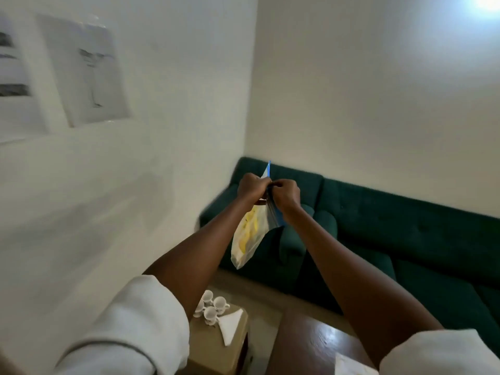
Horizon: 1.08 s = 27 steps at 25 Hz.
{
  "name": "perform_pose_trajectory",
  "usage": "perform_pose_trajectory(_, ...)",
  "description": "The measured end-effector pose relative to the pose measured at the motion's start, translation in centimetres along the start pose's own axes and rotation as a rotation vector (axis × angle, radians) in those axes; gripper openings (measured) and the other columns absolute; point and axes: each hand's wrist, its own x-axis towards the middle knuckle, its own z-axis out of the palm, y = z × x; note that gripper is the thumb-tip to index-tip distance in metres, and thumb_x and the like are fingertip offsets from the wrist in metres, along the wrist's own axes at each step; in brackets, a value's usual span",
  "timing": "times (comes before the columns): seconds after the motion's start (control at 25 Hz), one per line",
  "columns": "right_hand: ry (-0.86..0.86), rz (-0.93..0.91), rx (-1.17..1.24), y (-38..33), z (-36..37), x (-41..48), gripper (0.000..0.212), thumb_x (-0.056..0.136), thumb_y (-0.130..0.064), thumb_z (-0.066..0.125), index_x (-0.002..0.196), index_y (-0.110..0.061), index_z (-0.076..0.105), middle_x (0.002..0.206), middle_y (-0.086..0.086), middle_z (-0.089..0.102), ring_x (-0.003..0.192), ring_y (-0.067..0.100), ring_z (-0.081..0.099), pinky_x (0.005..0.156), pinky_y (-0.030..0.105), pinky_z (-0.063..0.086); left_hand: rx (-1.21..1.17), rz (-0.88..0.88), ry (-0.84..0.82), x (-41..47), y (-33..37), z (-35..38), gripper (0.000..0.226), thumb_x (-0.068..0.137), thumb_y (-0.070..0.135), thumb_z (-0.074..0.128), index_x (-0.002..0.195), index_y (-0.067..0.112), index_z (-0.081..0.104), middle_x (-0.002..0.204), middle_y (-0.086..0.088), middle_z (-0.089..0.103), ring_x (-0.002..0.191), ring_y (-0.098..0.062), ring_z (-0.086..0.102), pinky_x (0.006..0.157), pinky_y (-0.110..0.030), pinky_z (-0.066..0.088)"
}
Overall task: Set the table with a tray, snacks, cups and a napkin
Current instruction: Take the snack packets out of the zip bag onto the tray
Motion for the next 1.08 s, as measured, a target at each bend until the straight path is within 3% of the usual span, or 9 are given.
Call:
perform_pose_trajectory(0.08, 0.067, 0.116, -0.036, 2.4, -5.6, 0.1, 0.016, 0.084, -0.007, 0.067, 0.089, -0.008, 0.082, 0.086, 0.009, 0.077, 0.081, 0.021, 0.072, 0.075, 0.040, 0.063, -0.003, 0.006, -0.081, -1.9, 0.3, 5.5, 0.020, 0.089, 0.018, 0.068, 0.082, -0.001, 0.068, 0.081, -0.018, 0.071, 0.079, -0.033, 0.076, 0.070, -0.049, 0.066)
perform_pose_trajectory(0.2, 0.164, 0.253, 0.079, 6.3, -15.4, -0.3, 0.015, 0.080, -0.003, 0.076, 0.093, -0.007, 0.083, 0.091, 0.015, 0.078, 0.091, 0.029, 0.076, 0.087, 0.044, 0.063, 0.018, 0.010, -0.225, -5.1, 1.9, 15.0, 0.020, 0.090, 0.021, 0.071, 0.081, 0.004, 0.067, 0.085, -0.016, 0.071, 0.080, -0.032, 0.075, 0.071, -0.043, 0.066)
perform_pose_trajectory(0.48, 0.264, 0.287, 0.357, 15.4, -37.0, -3.0, 0.024, 0.085, 0.002, 0.078, 0.108, 0.007, 0.076, 0.106, 0.027, 0.075, 0.102, 0.039, 0.074, 0.094, 0.047, 0.061, -0.091, -0.020, -0.402, -12.0, 5.7, 35.9, 0.027, 0.094, 0.015, 0.072, 0.102, -0.010, 0.071, 0.093, -0.023, 0.071, 0.080, -0.034, 0.073, 0.081, -0.055, 0.064)
perform_pose_trajectory(0.68, 0.384, 0.281, 0.260, 22.6, -50.4, -4.2, 0.019, 0.087, -0.004, 0.078, 0.105, 0.003, 0.077, 0.102, 0.020, 0.077, 0.096, 0.032, 0.076, 0.088, 0.046, 0.063, -0.056, -0.031, -0.385, -17.0, 6.4, 48.6, 0.018, 0.092, 0.007, 0.067, 0.095, -0.011, 0.071, 0.095, -0.029, 0.074, 0.088, -0.041, 0.077, 0.077, -0.056, 0.064)
perform_pose_trajectory(0.76, 0.440, 0.299, 0.189, 25.0, -54.1, -4.7, 0.017, 0.086, -0.004, 0.078, 0.102, 0.002, 0.078, 0.099, 0.019, 0.077, 0.091, 0.030, 0.075, 0.085, 0.044, 0.063, -0.056, -0.072, -0.388, -17.9, 6.1, 51.3, 0.011, 0.091, 0.006, 0.066, 0.083, -0.002, 0.066, 0.088, -0.026, 0.071, 0.077, -0.037, 0.075, 0.076, -0.050, 0.065)
perform_pose_trajectory(0.88, 0.510, 0.388, 0.120, 27.9, -59.2, -4.2, 0.015, 0.083, -0.001, 0.078, 0.097, 0.002, 0.080, 0.091, 0.020, 0.077, 0.075, 0.025, 0.070, 0.070, 0.037, 0.063, -0.042, -0.110, -0.342, -17.8, 5.9, 54.6, 0.024, 0.085, 0.002, 0.065, 0.063, 0.006, 0.054, 0.071, -0.017, 0.057, 0.049, -0.023, 0.052, 0.065, -0.037, 0.055)
perform_pose_trajectory(0.96, 0.517, 0.447, 0.046, 29.5, -61.1, -4.1, 0.014, 0.080, 0.001, 0.077, 0.094, 0.002, 0.080, 0.087, 0.020, 0.076, 0.070, 0.024, 0.069, 0.069, 0.038, 0.064, -0.021, -0.110, -0.336, -17.1, 5.7, 56.2, 0.022, 0.082, 0.000, 0.063, 0.062, 0.005, 0.053, 0.065, -0.014, 0.051, 0.045, -0.020, 0.044, 0.064, -0.035, 0.051)
perform_pose_trajectory(1.08, 0.520, 0.459, -0.170, 30.2, -61.9, -4.3, 0.014, 0.078, -0.005, 0.075, 0.090, -0.008, 0.081, 0.086, 0.009, 0.077, 0.072, 0.021, 0.071, 0.068, 0.038, 0.063, -0.004, -0.092, -0.363, -16.1, 6.2, 58.0, 0.018, 0.079, -0.001, 0.064, 0.063, 0.003, 0.056, 0.062, -0.013, 0.053, 0.044, -0.020, 0.047, 0.060, -0.034, 0.053)
